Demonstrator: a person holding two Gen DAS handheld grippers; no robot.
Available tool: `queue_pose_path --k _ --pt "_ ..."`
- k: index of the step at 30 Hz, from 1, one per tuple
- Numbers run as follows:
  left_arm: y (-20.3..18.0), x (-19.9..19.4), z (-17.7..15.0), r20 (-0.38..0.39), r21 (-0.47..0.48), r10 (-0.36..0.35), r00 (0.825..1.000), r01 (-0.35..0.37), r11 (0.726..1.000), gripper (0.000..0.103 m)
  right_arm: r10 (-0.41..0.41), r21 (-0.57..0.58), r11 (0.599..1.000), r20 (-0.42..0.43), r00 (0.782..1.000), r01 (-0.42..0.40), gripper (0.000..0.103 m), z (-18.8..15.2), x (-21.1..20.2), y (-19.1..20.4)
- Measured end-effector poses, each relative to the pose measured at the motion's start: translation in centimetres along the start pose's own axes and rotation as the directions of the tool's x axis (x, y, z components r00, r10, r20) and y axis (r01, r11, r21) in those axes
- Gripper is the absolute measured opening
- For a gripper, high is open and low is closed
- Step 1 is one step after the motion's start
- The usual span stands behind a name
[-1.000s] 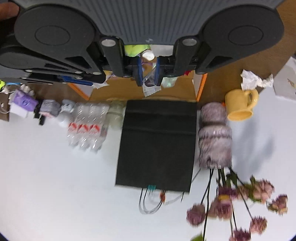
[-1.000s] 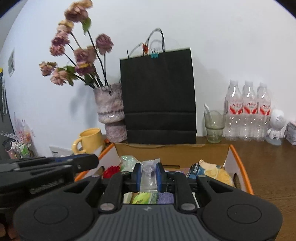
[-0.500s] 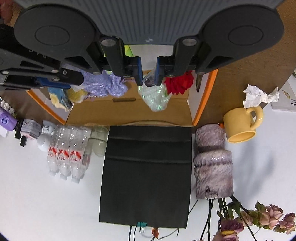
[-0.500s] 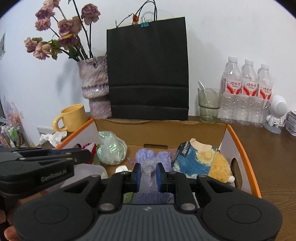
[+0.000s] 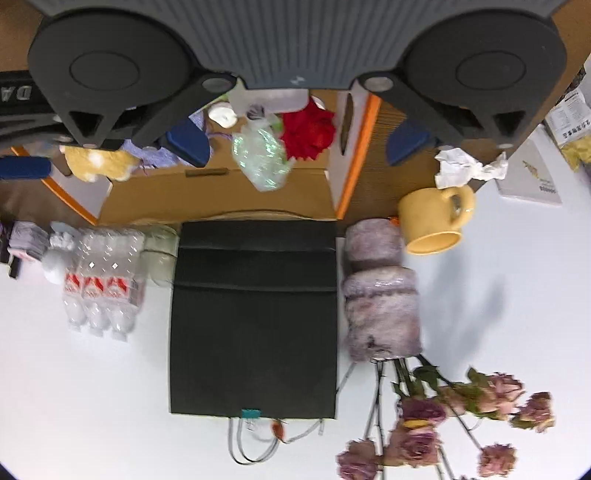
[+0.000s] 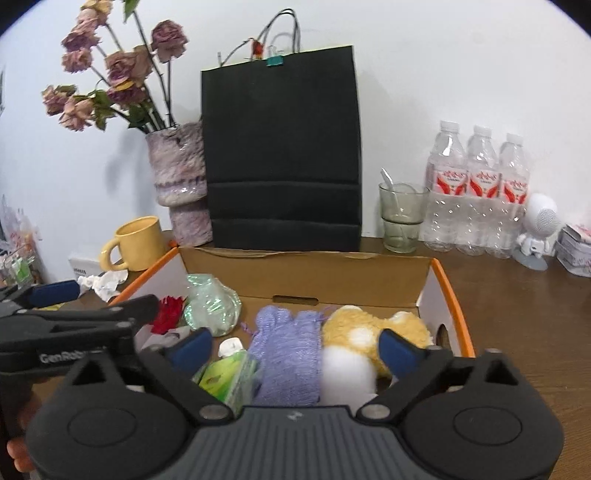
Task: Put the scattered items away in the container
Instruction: 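Lower both wrapped candies into the box and open both grippers, then grasp the yellow soap bar with the left gripper while the right grasps a candy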
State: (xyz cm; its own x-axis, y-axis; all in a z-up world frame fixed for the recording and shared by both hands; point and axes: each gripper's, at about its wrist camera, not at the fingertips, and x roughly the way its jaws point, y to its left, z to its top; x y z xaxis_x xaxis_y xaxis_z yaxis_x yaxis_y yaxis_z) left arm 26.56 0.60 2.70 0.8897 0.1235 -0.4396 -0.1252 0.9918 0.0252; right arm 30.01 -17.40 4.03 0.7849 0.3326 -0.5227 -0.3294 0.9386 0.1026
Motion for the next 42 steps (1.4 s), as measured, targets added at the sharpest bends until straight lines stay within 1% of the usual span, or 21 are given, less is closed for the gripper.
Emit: queue_pose_path --k 3,7,17,22,27,34,38,42 --pt "0.1 -0.2 0.2 -0.009 -0.017 -0.018 1.000 0.018 1.000 0.103 -0.008 0.013 1.000 -0.004 1.000 0.008 0.103 0.1 -0.1 -0.2" --pt "-0.2 -0.5 0.2 0.005 0.005 0.003 1.000 -0.003 1.000 0.103 -0.013 0.008 1.000 -0.007 1.000 0.013 0.103 0.1 -0.1 -0.2" --pt "-0.2 -0.8 0.2 0.002 -0.004 0.002 1.000 -0.002 1.000 0.103 -0.024 -0.009 1.000 0.003 1.000 0.024 0.103 0.2 -0.5 0.0" --pt "0.1 -1.8 0.4 0.017 -0.019 -0.008 1.000 0.008 1.000 0.103 -0.030 -0.013 0.999 0.015 0.999 0.030 0.103 0.2 -1.3 0.1" --pt "0.3 -3.7 0.3 0.045 -0.024 -0.026 0.999 0.027 0.999 0.103 -0.038 -0.029 0.999 0.039 0.999 0.039 0.103 -0.2 -3.1 0.5" --pt "0.2 -7.3 -1.1 0.080 0.014 -0.062 0.995 0.061 0.998 0.103 -0.032 -0.060 0.998 0.085 0.996 0.037 0.103 -1.6 -7.1 1.0" --pt "0.4 -9.2 -2.7 0.072 0.028 -0.091 0.993 0.089 0.996 0.103 -0.023 -0.066 0.997 0.106 0.994 0.030 0.103 -3.4 -9.5 1.1" --pt "0.6 -10.9 -4.2 0.065 0.049 -0.101 0.993 0.098 0.994 0.103 -0.020 -0.095 0.995 0.085 0.996 0.028 0.103 -5.4 -10.5 1.6"
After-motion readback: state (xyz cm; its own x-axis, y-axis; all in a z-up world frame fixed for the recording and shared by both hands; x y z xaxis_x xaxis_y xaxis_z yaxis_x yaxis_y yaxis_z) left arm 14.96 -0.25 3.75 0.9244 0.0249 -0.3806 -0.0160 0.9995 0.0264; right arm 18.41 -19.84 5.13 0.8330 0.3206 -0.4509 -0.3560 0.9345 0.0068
